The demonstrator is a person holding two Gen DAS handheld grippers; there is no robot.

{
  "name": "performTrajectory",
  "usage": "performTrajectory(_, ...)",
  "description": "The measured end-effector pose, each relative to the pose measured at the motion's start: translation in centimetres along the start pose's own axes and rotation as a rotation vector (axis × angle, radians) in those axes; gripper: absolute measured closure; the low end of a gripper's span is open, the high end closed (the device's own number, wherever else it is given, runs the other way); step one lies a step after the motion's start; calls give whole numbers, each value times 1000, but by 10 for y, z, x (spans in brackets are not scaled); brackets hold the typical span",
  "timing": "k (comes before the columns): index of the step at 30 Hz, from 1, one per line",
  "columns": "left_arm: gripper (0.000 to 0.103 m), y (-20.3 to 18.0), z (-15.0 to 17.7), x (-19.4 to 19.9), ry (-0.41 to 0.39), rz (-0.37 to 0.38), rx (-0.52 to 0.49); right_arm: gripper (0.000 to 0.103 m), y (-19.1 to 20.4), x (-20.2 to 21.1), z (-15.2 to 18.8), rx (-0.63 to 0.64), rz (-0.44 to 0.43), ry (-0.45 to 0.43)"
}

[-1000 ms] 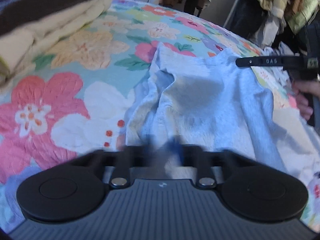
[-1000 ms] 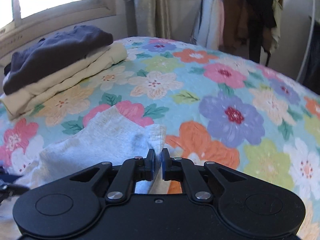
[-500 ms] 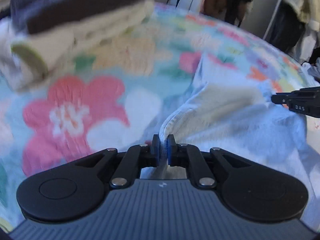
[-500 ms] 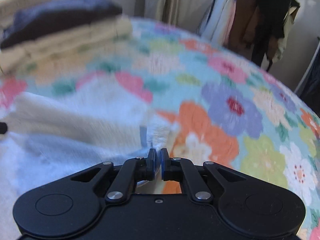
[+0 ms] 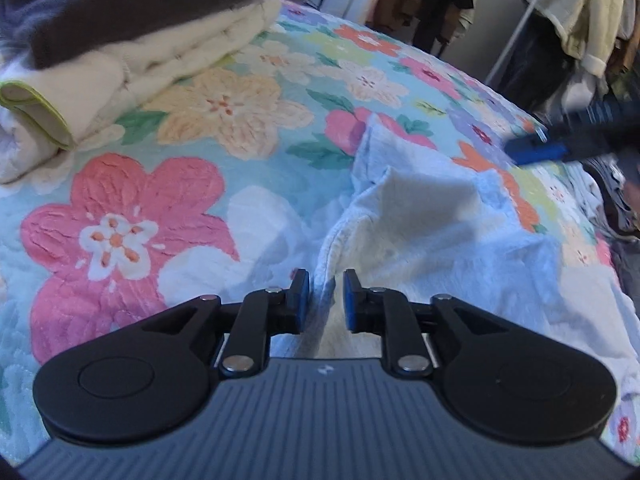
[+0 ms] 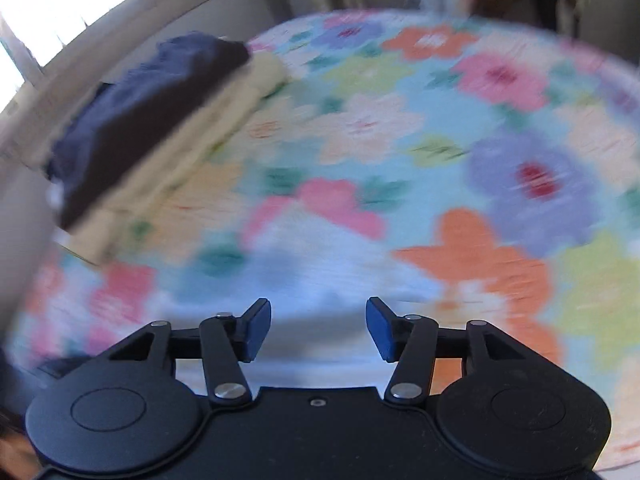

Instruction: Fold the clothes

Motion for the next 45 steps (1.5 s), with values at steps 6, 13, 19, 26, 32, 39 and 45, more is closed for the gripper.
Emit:
performTrajectory(6, 75, 7, 4, 1, 10, 20, -16, 45, 51, -78, -12, 45, 33, 147)
performTrajectory(13, 75, 20, 9, 0, 8, 15, 17, 38, 74, -128, -4, 264, 275, 111)
performTrajectory(19, 76, 12, 9, 0, -10, 18, -20, 99, 53, -116, 1, 190, 187, 9)
performTrajectory(26, 76, 12, 7, 7, -39, 22, -30, 101, 58, -88, -16, 222, 188, -201)
performTrajectory(32, 76, 25, 6, 14, -47, 8, 6, 101, 65, -89, -35, 241, 202, -243)
performTrajectory(39, 74, 27, 15, 4, 15, -6, -18, 69, 59, -55, -28, 21, 114, -381)
performTrajectory(45, 74, 33, 17, 3, 30, -22, 49, 65, 80, -10, 32, 61, 0, -311)
Point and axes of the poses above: each gripper's, at about its wrist camera, not at the fingertips, and x roughly against the way its jaws point, y to its left, z to its underside, the point moved 6 cm from there along -x, roughly the way its jaws point, and after that the axes turned 5 degrees about -x, right-handed, at the moved point
